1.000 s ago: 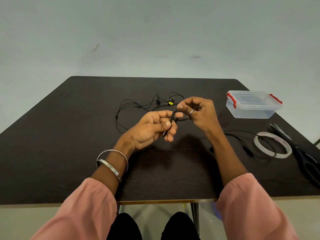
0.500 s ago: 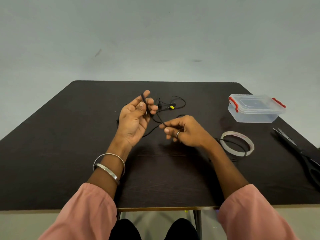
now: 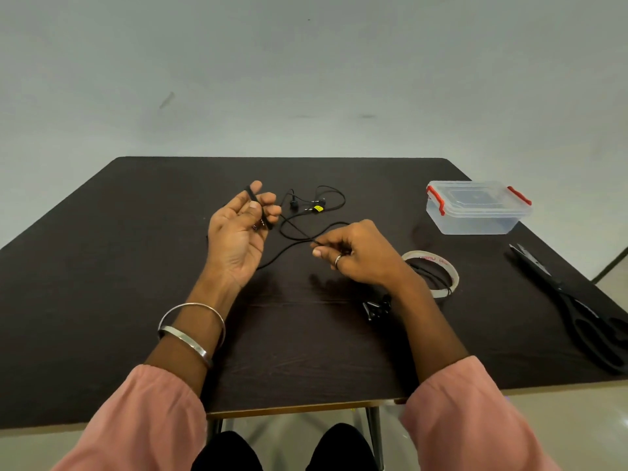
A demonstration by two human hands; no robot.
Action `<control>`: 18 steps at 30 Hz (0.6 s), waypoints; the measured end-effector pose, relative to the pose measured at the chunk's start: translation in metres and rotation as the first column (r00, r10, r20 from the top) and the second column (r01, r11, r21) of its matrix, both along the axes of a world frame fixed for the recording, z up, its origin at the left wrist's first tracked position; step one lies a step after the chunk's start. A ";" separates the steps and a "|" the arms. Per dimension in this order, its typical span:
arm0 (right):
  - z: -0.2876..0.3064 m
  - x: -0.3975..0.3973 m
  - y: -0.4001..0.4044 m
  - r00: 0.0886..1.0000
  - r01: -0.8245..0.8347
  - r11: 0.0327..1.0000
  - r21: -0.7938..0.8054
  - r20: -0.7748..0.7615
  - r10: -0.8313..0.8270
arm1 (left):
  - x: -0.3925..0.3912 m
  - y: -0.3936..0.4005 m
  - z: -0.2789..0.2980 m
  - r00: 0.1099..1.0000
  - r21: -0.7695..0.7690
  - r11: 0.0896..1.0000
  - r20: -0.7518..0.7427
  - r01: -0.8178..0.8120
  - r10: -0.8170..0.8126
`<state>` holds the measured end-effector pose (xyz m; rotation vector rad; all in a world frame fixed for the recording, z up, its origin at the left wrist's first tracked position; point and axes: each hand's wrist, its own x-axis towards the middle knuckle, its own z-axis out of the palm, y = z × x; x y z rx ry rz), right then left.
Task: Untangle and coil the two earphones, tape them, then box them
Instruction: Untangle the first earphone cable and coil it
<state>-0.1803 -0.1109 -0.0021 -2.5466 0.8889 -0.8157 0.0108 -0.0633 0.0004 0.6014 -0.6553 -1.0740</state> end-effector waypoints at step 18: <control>0.034 -0.009 0.057 0.917 0.010 0.954 -0.301 -0.378 -0.129 | -0.038 0.017 0.010 0.950 0.004 1.000 0.311 -0.017 0.015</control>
